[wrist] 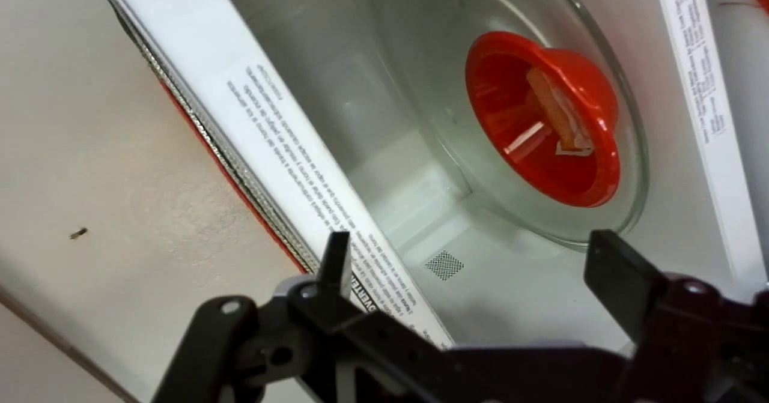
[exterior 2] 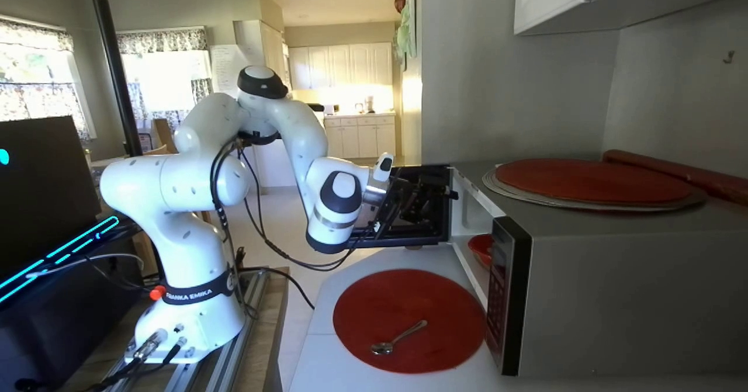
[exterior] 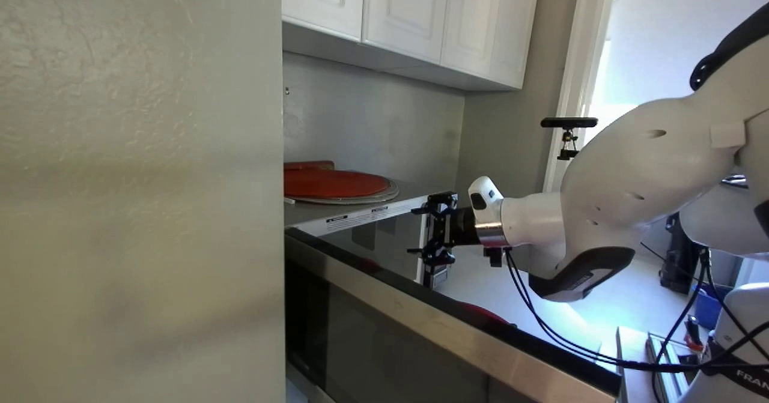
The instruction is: Remove the orange bowl from the microwave
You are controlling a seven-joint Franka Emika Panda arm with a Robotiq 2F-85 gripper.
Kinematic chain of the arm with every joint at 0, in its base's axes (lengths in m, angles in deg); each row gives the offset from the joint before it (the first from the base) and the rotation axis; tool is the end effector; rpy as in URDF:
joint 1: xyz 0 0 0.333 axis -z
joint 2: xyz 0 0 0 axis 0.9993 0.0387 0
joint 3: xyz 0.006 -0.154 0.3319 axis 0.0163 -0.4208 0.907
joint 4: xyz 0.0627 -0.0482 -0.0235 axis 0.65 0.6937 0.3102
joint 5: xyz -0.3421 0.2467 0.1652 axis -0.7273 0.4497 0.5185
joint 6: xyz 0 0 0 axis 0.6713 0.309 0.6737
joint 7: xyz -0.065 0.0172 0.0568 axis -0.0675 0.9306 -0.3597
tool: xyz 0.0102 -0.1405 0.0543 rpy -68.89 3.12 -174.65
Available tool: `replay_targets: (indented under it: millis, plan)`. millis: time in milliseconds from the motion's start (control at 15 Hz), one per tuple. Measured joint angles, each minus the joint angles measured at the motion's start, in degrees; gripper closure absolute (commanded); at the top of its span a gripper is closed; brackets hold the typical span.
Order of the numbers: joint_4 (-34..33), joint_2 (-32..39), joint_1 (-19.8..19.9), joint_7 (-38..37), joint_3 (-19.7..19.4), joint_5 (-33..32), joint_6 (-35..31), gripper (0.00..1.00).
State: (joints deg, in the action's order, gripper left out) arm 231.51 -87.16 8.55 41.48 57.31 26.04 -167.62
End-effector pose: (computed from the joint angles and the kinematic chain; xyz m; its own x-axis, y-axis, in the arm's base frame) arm 0.4806 0.0647 0.2381 0.2131 0.8461 0.4885 0.2593 -0.5311 0.8067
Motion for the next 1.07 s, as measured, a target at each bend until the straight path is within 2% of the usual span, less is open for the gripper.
replay_targets:
  millis: [533,1067]
  plan:
    - [0.0,1.8,0.2,1.0,-0.1,0.0,0.2,0.0]
    - [-1.1,2.7,-2.5,3.6,4.6,-0.1,-0.2,0.0]
